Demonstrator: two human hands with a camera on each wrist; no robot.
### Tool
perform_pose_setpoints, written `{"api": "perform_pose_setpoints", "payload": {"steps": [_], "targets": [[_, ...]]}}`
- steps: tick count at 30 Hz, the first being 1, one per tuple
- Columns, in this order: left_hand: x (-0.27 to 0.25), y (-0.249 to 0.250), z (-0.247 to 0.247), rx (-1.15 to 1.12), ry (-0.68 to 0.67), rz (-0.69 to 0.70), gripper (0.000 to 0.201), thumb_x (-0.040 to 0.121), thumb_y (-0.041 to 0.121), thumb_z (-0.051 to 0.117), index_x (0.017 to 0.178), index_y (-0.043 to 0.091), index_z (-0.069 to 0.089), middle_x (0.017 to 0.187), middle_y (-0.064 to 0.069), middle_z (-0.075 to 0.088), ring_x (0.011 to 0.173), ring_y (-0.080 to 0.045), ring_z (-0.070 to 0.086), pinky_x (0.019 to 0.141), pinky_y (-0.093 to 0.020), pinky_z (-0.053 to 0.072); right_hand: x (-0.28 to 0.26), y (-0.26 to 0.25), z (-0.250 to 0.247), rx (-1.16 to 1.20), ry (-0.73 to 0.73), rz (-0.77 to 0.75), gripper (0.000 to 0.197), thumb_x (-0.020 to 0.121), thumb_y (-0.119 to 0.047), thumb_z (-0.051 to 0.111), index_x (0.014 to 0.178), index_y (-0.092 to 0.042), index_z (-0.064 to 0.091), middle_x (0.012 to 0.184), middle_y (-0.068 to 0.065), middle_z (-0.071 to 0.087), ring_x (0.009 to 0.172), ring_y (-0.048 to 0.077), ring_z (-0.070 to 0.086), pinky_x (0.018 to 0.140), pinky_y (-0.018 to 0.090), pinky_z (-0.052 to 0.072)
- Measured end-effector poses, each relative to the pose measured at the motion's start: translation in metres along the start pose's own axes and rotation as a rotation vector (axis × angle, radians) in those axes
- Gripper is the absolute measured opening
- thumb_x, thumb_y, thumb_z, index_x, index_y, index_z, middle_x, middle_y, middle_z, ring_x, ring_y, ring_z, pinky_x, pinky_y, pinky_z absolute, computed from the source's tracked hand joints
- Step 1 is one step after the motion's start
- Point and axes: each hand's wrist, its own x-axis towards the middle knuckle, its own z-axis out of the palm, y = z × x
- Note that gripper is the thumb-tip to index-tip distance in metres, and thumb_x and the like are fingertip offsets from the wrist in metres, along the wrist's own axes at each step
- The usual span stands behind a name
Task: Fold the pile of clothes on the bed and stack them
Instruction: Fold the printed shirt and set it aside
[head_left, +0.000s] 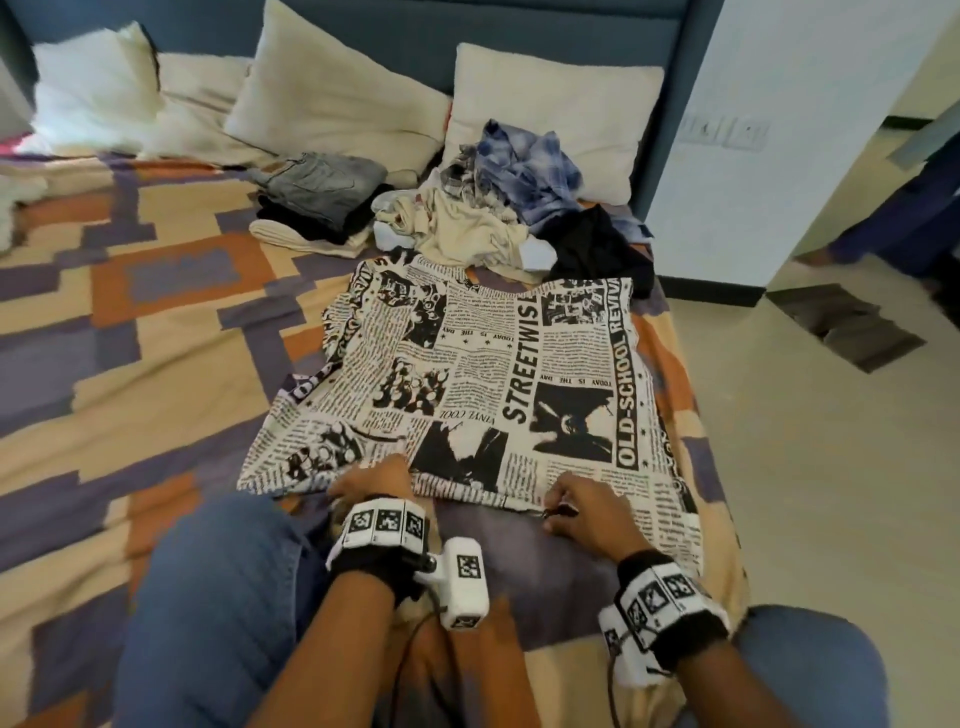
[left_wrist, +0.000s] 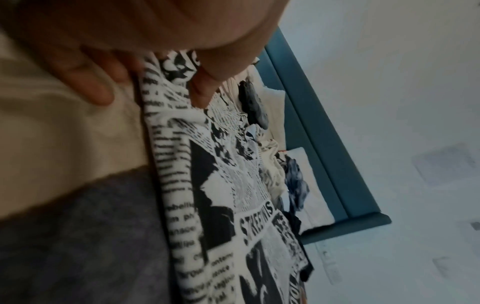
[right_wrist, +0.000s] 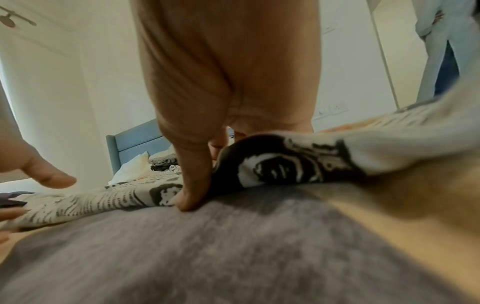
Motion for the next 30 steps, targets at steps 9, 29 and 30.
{"api": "perform_pose_setpoints", "payload": {"steps": [9,29,30], "targets": [[0.000,0.009,-0.004,0.485,-0.012,0.282,0.050,0.092,0.025,0.057,0.140,0.014,0.048,0.142,-0.024,0.045,0.127,-0.046,0.045,0.101,-0.054,0.044,-0.010,0.020,-0.014,0.016,-0.067,-0.079,0.028,0.074,-0.007,0.076,0.087,-0.024,0.059,0.093,-0.001,0.061,0.087,0.016,0.054,0.066,0.007,0.036],[-0.011,0.061,-0.010,-0.470,0.169,0.588,0.036,0.099,0.033,0.045,0.076,0.009,0.058,0.054,-0.009,0.059,0.039,-0.021,0.055,0.048,-0.036,0.054,0.004,0.058,-0.064,0.165,0.142,0.020,0.028,0.095,-0.027,0.062,0.069,-0.019,0.057,0.076,0.003,0.061,0.078,0.024,0.058,0.065,0.031,0.041],[-0.012,0.069,-0.005,-0.475,0.143,0.622,0.033,0.101,0.028,0.044,0.079,0.008,0.056,0.053,-0.008,0.057,0.037,-0.019,0.052,0.045,-0.033,0.052,0.011,0.059,-0.072,0.183,0.203,0.013,0.027,0.094,-0.029,0.064,0.069,-0.020,0.058,0.075,0.003,0.061,0.076,0.024,0.058,0.064,0.032,0.041]]}}
